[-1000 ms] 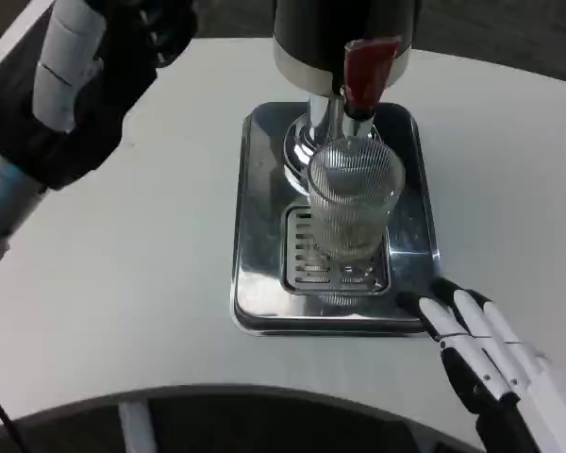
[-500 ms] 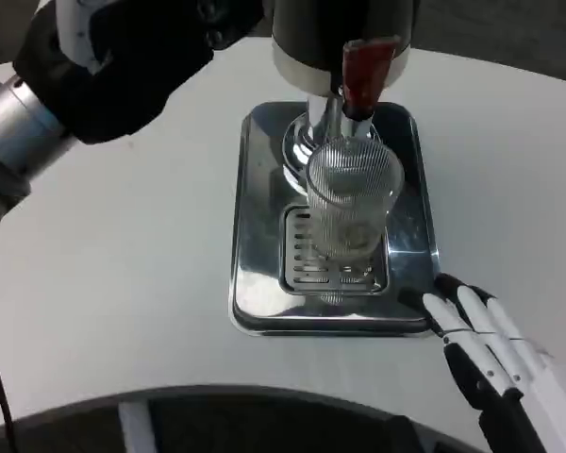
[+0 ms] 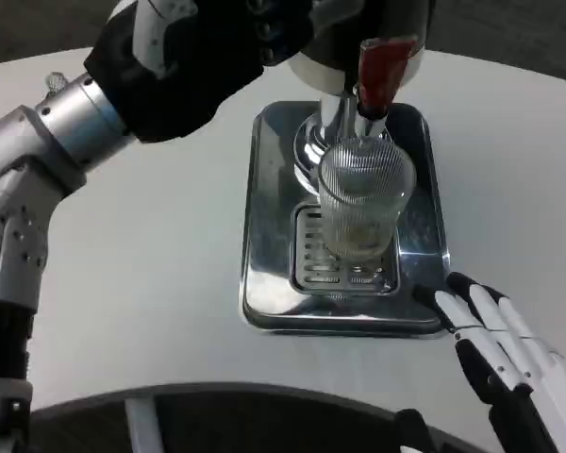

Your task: Grasp the cup under the faucet to collect the drink, then remove the cup.

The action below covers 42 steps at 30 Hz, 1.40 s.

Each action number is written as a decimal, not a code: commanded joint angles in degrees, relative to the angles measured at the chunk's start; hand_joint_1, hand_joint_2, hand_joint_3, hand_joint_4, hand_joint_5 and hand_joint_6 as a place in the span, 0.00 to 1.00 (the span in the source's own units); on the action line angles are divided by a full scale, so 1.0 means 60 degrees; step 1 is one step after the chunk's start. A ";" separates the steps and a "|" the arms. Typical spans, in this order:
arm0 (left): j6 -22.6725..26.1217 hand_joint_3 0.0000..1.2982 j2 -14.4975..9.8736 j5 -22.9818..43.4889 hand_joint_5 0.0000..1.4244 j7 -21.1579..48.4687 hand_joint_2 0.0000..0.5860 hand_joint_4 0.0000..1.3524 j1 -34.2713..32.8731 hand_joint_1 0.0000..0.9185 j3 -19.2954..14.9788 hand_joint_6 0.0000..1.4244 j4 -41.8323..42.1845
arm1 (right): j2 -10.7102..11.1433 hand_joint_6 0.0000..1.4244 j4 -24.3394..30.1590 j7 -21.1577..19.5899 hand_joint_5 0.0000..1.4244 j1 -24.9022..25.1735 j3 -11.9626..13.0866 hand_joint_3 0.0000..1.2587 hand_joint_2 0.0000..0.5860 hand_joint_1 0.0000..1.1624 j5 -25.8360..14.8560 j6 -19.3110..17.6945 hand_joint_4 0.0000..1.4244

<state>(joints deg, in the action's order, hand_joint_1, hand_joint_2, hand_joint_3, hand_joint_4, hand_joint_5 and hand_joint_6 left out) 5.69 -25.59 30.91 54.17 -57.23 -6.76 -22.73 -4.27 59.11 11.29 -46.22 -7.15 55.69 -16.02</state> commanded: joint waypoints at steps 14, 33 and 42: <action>-0.0551 0.00 0.0686 -0.1012 0.02 0.0707 0.17 0.00 -0.0340 0.00 0.0531 0.00 -0.0583 | -0.0091 0.08 0.0147 -0.0096 0.01 0.0188 -0.0209 0.08 0.84 0.45 0.0097 0.0681 0.01; -0.2273 0.00 0.0208 -0.2110 0.05 0.1158 0.16 0.00 0.0293 0.00 0.0893 0.02 0.0230 | 0.0052 0.08 0.0110 0.0007 0.02 0.0478 -0.0341 0.08 0.84 0.45 0.0116 0.1073 0.01; -0.3170 0.00 -0.0450 -0.2460 0.06 0.1634 0.17 0.00 0.0610 0.00 0.1201 0.03 0.0472 | 0.0130 0.08 0.0146 -0.0021 0.02 0.0411 -0.0418 0.08 0.85 0.45 0.0100 0.1121 0.01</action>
<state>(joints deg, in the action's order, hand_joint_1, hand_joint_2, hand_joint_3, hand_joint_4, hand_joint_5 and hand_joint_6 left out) -11.42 -26.87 17.66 61.43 -55.95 -1.13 -21.27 -3.58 59.11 11.29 -43.08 -9.46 56.09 -9.51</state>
